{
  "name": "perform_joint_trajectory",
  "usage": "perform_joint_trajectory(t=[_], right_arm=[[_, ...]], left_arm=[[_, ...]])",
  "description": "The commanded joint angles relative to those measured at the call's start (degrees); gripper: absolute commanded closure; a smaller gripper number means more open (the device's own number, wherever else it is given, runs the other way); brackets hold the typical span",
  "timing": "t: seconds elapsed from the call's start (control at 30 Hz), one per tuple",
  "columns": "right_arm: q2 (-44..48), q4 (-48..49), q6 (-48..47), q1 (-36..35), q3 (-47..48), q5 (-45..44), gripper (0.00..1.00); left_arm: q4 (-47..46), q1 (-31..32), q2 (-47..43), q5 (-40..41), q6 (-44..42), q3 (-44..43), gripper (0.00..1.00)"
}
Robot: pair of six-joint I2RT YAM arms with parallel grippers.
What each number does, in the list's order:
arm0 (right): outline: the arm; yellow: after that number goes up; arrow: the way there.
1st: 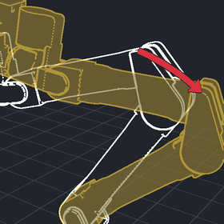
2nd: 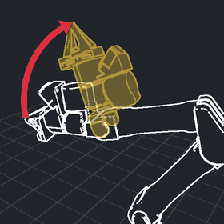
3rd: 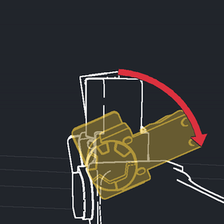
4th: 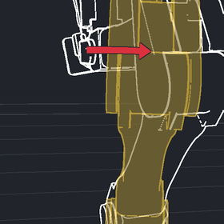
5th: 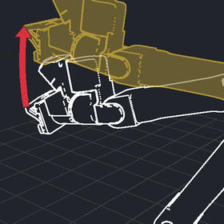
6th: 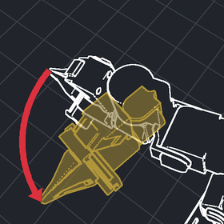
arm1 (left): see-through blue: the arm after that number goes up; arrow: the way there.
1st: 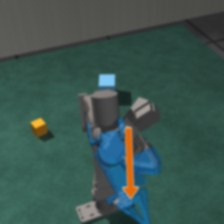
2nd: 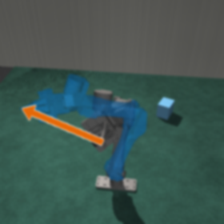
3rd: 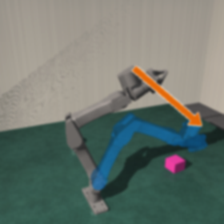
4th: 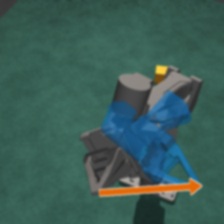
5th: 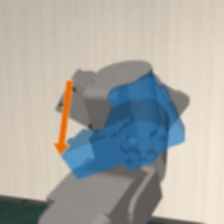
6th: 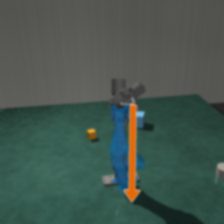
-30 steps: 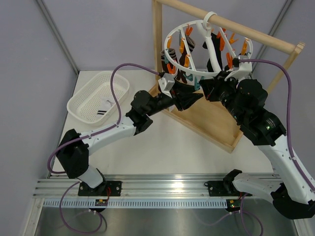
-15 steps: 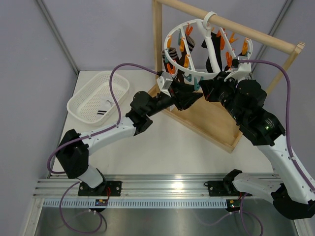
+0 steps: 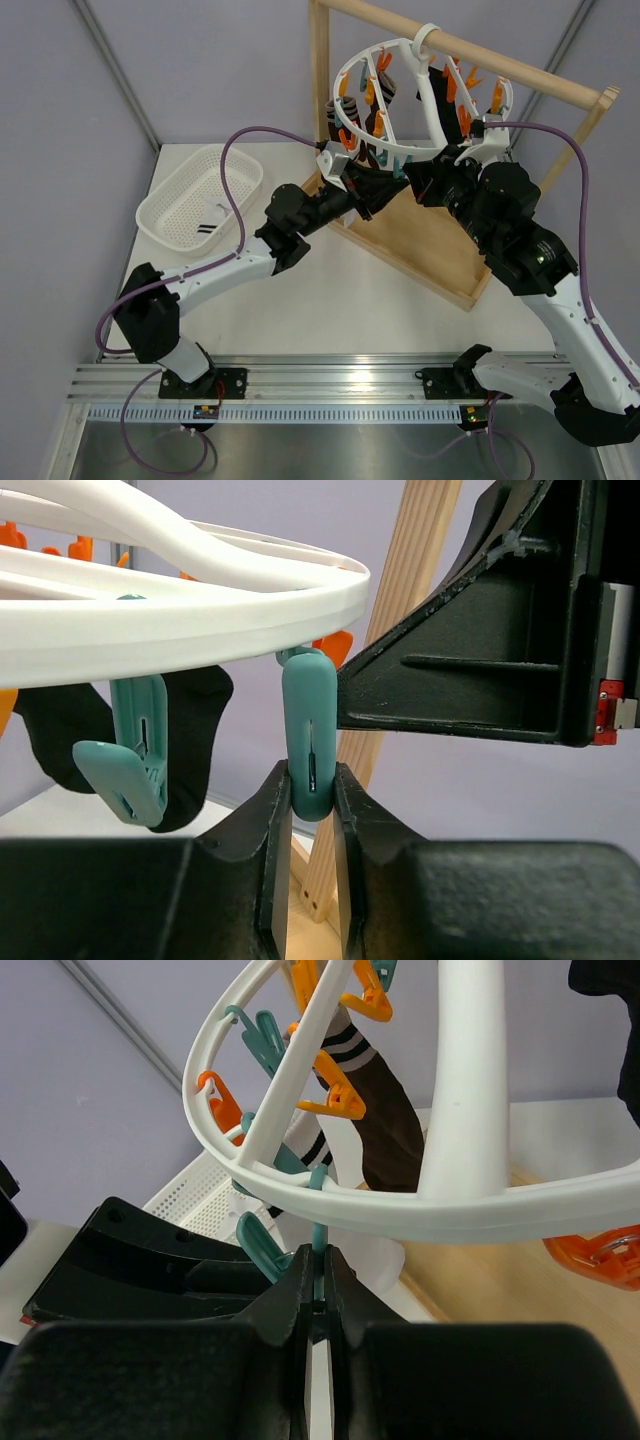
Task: Clip the socks to the hanger
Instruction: Open the clamp at the hanger.
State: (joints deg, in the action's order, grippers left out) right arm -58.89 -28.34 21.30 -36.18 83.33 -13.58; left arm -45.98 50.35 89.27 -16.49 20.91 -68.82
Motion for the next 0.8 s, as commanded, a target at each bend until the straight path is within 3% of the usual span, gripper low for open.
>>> perform_joint_trajectory(t=[0.0, 0.1, 0.37, 0.77], right_arm=[[0.1, -1.1, 1.0, 0.0, -0.4, 3.8, 0.98], [0.5, -1.6, 1.3, 0.0, -0.4, 3.9, 0.93], [0.5, -8.7, -1.7, 0.0, 5.6, 5.7, 0.6], [-3.8, -11.4, -3.5, 0.0, 10.9, 3.3, 0.41]], left_arm=[[-3.9, 0.1, -1.4, 0.6, -0.3, -2.6, 0.9], [-3.6, 0.2, -1.7, 0.4, -0.7, -2.4, 0.99], [1.9, 0.2, -2.2, 3.0, -2.6, -2.4, 1.0], [6.0, 0.5, -3.0, 3.9, -3.7, -2.9, 1.0]])
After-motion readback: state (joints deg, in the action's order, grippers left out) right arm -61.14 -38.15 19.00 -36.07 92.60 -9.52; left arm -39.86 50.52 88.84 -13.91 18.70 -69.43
